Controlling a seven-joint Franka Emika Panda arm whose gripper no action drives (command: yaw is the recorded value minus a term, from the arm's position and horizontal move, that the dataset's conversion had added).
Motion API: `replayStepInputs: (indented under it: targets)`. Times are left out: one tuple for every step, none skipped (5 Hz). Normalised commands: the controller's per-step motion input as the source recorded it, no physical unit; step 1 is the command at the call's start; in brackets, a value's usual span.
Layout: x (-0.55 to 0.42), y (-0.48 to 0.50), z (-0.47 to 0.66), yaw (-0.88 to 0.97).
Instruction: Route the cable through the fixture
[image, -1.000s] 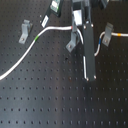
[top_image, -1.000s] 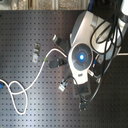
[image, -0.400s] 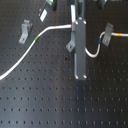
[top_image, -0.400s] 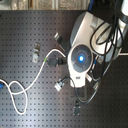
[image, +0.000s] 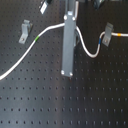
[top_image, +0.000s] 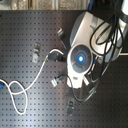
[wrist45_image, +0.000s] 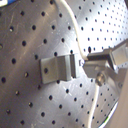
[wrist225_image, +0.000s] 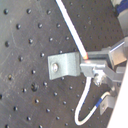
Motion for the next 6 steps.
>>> replayStepInputs:
  targets:
    - [-0.039, -0.213, 0.02, 0.61]
    - [-0.167, -0.287, 0.03, 0.13]
    - [-0.014, -0.041, 0.00, 0.00]
    - [-0.070, -0.161, 0.17, 0.20]
    - [-0.107, -0.196, 0.25, 0.25]
    - [-0.108, -0.202, 0.19, 0.07]
